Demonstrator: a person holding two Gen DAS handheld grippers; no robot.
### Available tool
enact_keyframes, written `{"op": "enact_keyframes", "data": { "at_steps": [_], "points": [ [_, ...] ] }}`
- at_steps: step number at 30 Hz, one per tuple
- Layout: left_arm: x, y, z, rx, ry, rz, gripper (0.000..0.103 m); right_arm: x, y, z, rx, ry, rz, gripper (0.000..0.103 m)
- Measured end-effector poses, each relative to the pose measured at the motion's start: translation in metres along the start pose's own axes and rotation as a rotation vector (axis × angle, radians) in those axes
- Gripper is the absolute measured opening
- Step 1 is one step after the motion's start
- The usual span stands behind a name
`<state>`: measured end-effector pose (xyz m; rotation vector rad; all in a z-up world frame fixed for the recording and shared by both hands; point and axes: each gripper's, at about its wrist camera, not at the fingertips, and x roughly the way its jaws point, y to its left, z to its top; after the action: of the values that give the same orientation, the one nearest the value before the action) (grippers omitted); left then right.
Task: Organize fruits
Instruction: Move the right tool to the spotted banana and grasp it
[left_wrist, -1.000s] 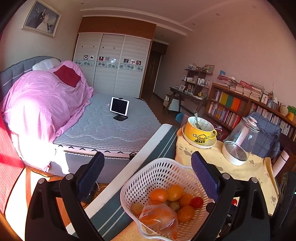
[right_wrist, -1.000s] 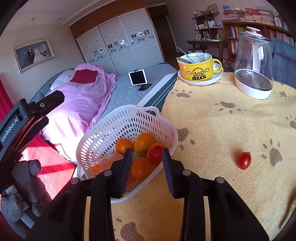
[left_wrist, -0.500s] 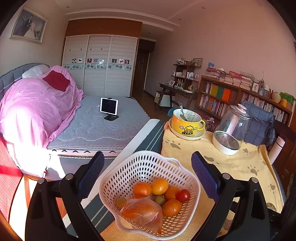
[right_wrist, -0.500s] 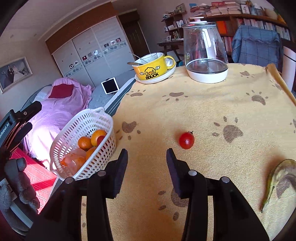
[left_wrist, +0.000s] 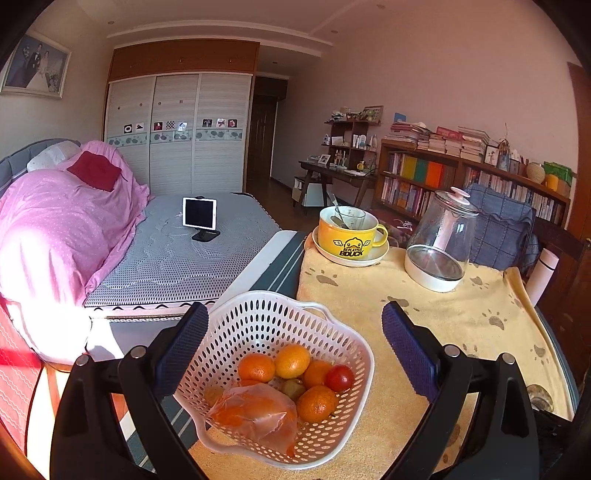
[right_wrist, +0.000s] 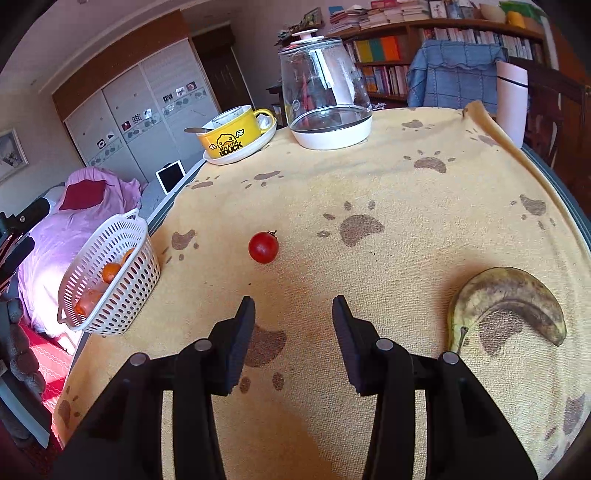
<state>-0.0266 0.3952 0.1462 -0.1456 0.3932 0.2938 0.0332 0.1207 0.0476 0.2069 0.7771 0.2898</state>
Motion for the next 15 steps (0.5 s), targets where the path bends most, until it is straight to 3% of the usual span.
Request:
{"op": "enact_keyframes", "data": {
  "at_steps": [2,6,15],
  "points": [
    [0.0,-0.004,-0.001,0.009,0.003,-0.004,0.096,-0.004,-0.011,0.0,0.025,-0.006,-0.019,0.045],
    [0.0,-0.01,-0.002,0.026,0.002,-0.011,0.096,-0.016,-0.036,-0.001,0.083,-0.025,-0.075,0.057],
    [-0.001,-0.015,-0.004,0.04,0.005,-0.018,0.096,-0.033,-0.112,-0.011,0.31,0.0,-0.116,0.057]
  ]
}}
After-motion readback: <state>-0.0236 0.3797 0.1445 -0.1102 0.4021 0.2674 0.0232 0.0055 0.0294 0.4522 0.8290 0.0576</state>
